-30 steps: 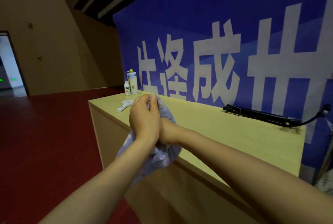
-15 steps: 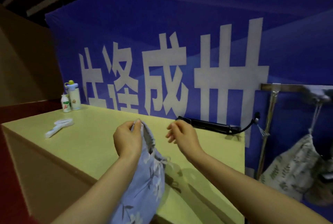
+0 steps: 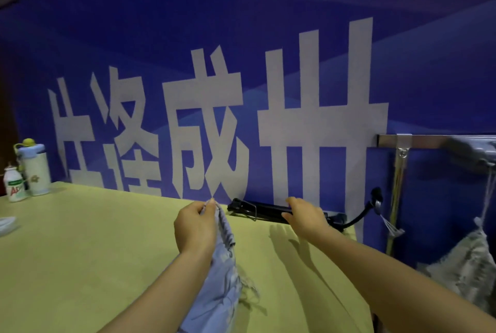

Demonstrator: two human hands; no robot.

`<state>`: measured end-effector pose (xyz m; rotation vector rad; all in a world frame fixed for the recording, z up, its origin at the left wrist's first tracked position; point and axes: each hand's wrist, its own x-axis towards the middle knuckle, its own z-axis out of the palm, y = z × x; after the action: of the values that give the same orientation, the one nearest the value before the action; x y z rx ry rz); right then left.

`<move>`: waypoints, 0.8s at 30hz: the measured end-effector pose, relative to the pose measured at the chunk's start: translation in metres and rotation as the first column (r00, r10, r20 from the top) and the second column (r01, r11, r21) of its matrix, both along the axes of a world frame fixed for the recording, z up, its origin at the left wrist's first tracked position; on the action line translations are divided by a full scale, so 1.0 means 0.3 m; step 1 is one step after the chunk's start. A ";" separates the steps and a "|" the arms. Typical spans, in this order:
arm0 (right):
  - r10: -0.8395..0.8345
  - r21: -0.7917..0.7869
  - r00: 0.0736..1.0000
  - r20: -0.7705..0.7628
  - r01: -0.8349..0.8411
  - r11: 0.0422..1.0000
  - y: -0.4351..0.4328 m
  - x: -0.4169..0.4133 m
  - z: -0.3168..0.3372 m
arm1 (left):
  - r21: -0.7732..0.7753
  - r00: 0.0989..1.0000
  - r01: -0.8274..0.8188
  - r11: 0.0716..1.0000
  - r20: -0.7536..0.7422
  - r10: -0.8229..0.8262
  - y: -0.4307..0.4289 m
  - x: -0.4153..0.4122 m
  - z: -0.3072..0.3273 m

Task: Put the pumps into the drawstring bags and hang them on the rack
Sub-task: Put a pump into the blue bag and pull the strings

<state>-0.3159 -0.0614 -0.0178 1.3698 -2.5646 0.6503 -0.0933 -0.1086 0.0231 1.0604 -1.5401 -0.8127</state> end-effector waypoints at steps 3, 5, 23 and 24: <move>-0.008 0.076 0.999 -0.044 0.011 0.997 -0.035 -0.078 -0.015 | -0.019 1.000 0.002 1.000 0.011 -0.002 -0.035 -0.015 -0.023; -0.024 0.108 0.998 -0.056 0.030 0.994 -0.052 -0.116 -0.035 | -0.028 1.000 -0.005 1.000 0.017 0.006 -0.058 -0.013 -0.042; -0.026 0.060 0.991 -0.132 0.034 0.998 -0.046 -0.009 -0.056 | 0.075 0.988 -0.124 0.989 -0.077 0.130 -0.178 0.140 -0.060; -0.006 0.021 0.988 -0.154 0.010 1.000 -0.029 0.022 -0.041 | 0.082 0.985 -0.141 0.987 -0.090 0.148 -0.176 0.171 -0.054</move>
<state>-0.3092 -0.0700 -0.0300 1.3587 -2.4615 0.4958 -0.0419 -0.1613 0.0070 1.1578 -1.3449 -0.8142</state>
